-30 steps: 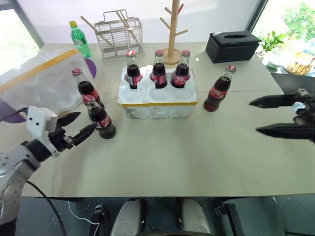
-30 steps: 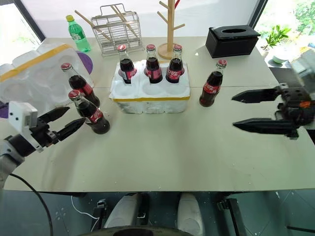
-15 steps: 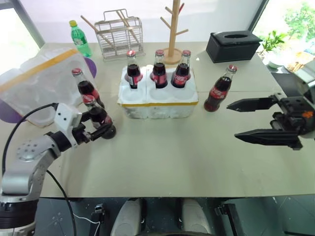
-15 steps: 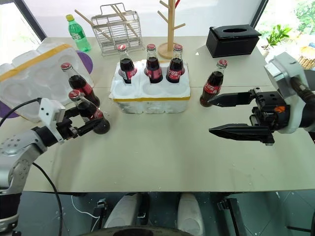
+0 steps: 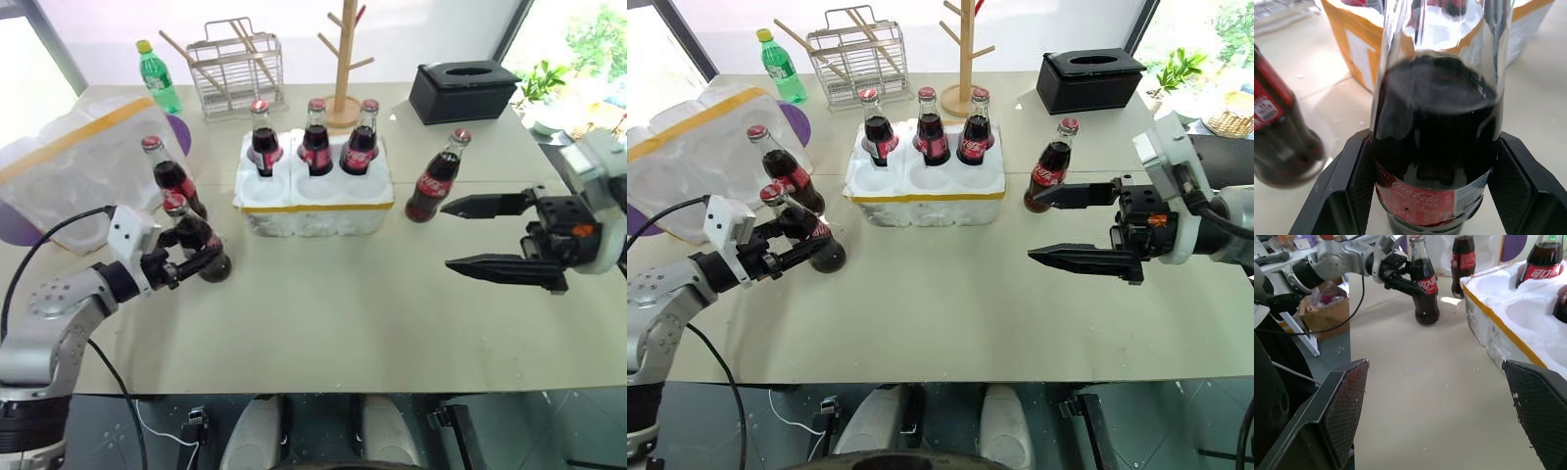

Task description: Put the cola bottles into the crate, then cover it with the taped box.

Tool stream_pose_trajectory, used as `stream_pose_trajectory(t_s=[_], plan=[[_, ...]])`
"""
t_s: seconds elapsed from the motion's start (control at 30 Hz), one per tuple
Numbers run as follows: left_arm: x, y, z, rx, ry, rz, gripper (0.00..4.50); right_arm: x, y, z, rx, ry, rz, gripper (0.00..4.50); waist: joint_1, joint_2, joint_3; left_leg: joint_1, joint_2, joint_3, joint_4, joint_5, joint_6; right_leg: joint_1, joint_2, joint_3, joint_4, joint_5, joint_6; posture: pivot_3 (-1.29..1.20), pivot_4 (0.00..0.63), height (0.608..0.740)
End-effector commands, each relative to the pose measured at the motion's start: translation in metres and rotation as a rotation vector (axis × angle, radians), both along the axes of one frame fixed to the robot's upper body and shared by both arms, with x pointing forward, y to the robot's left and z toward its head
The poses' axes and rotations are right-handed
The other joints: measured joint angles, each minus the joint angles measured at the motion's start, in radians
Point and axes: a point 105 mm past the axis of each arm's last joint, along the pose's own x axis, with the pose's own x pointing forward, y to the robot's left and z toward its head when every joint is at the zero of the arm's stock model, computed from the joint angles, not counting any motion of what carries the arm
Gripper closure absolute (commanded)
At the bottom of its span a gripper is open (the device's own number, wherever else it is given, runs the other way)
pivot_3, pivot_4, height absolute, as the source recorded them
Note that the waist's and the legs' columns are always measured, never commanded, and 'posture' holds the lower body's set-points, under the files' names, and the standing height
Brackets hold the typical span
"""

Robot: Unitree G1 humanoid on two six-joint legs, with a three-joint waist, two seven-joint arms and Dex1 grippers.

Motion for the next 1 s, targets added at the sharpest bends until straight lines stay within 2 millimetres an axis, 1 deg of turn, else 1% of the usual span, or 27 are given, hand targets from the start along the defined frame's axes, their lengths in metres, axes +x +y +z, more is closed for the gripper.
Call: stream_pose_trajectory(t_s=[0.03,0.17,0.27,0.33,0.37,0.47,0.53,0.6,0.67,0.77,0.87,0.93,1.0], plan=[[-0.009,-0.033,0.059,-0.103,-0.102,-0.176,1.9,-0.002,0.003,0.006,0.0,-0.054,0.008,0.0,0.007,-0.002,0.001,-0.001,0.0,0.0,0.0,0.0,0.0,0.0,0.0,0.0,0.0,0.0,0.0,0.0,0.15,0.74],[-0.005,-0.059,0.086,-0.187,-0.111,-0.284,1.9,-0.001,0.005,0.005,0.009,-0.058,-0.004,0.0,0.008,-0.004,0.002,-0.002,-0.002,-0.002,0.002,0.0,0.0,0.001,0.0,-0.001,0.0,0.001,0.001,0.0,0.15,0.74],[0.002,-0.081,0.108,-0.251,-0.131,-0.361,1.9,-0.001,0.007,0.006,0.02,-0.064,-0.017,0.0,0.002,-0.004,0.003,-0.001,-0.002,-0.002,0.002,0.0,0.0,0.001,0.001,-0.001,0.001,0.001,0.002,0.0,0.15,0.74],[0.01,-0.094,0.123,-0.28,-0.171,-0.388,1.9,0.0,0.005,0.006,0.03,-0.066,-0.037,0.0,0.002,-0.005,0.003,-0.001,-0.002,-0.002,0.002,0.0,0.0,0.0,0.002,-0.001,0.001,0.002,0.003,0.0,0.15,0.74],[0.021,-0.1,0.13,-0.279,-0.207,-0.366,1.9,0.001,0.004,0.006,0.032,-0.067,-0.048,0.0,0.002,-0.005,0.003,-0.001,-0.002,-0.002,0.002,0.001,0.0,0.0,0.002,-0.001,0.001,0.002,0.003,0.0,0.15,0.74],[0.043,-0.114,0.139,-0.248,-0.286,-0.314,1.9,0.003,0.003,0.006,0.035,-0.079,-0.072,0.0,0.002,-0.005,0.003,-0.001,-0.003,-0.001,0.003,0.001,0.0,0.001,0.003,-0.001,0.001,0.002,0.004,0.0,0.15,0.74],[0.057,-0.127,0.132,-0.156,-0.341,-0.295,1.9,0.005,0.004,0.006,0.04,-0.095,-0.093,0.0,0.0,-0.005,0.003,-0.001,-0.003,0.0,0.003,0.001,0.0,0.001,0.003,-0.001,0.001,0.002,0.004,0.0,0.15,0.74],[0.063,-0.137,0.128,-0.178,-0.333,-0.308,1.9,0.007,0.005,0.006,0.043,-0.107,-0.112,0.0,0.0,-0.005,0.003,-0.001,-0.004,0.0,0.003,0.001,0.0,0.001,0.003,-0.001,0.001,0.002,0.004,0.0,0.15,0.74],[0.071,-0.145,0.12,-0.148,-0.35,-0.3,1.9,0.01,0.005,0.005,0.044,-0.12,-0.138,0.0,0.002,-0.006,0.003,-0.001,-0.003,0.0,0.003,0.001,0.0,0.001,0.004,-0.001,0.001,0.002,0.004,0.0,0.15,0.74],[0.081,-0.153,0.11,-0.092,-0.375,-0.275,1.9,0.014,0.002,0.003,0.04,-0.131,-0.183,0.0,0.002,-0.006,0.003,-0.001,-0.003,0.0,0.003,0.001,0.0,0.0,0.004,-0.001,0.001,0.002,0.004,0.0,0.15,0.74],[0.091,-0.157,0.101,-0.048,-0.361,-0.244,1.9,0.021,-0.003,-0.001,0.013,-0.137,-0.237,0.0,0.002,-0.006,0.003,-0.001,-0.003,0.0,0.003,0.001,0.0,0.001,0.003,-0.001,0.001,0.002,0.004,0.0,0.15,0.74],[0.098,-0.161,0.097,-0.009,-0.374,-0.216,1.9,0.025,-0.006,-0.004,0.006,-0.142,-0.26,0.0,0.002,-0.006,0.003,-0.001,-0.003,0.0,0.003,0.001,0.0,0.001,0.003,-0.001,0.001,0.002,0.004,0.0,0.15,0.74],[0.101,-0.165,0.095,0.011,-0.376,-0.219,1.9,0.028,-0.007,-0.005,0.006,-0.148,-0.274,0.0,0.002,-0.006,0.004,-0.001,-0.003,0.0,0.003,0.001,0.0,0.001,0.003,-0.001,0.001,0.002,0.004,0.0,0.15,0.74]])
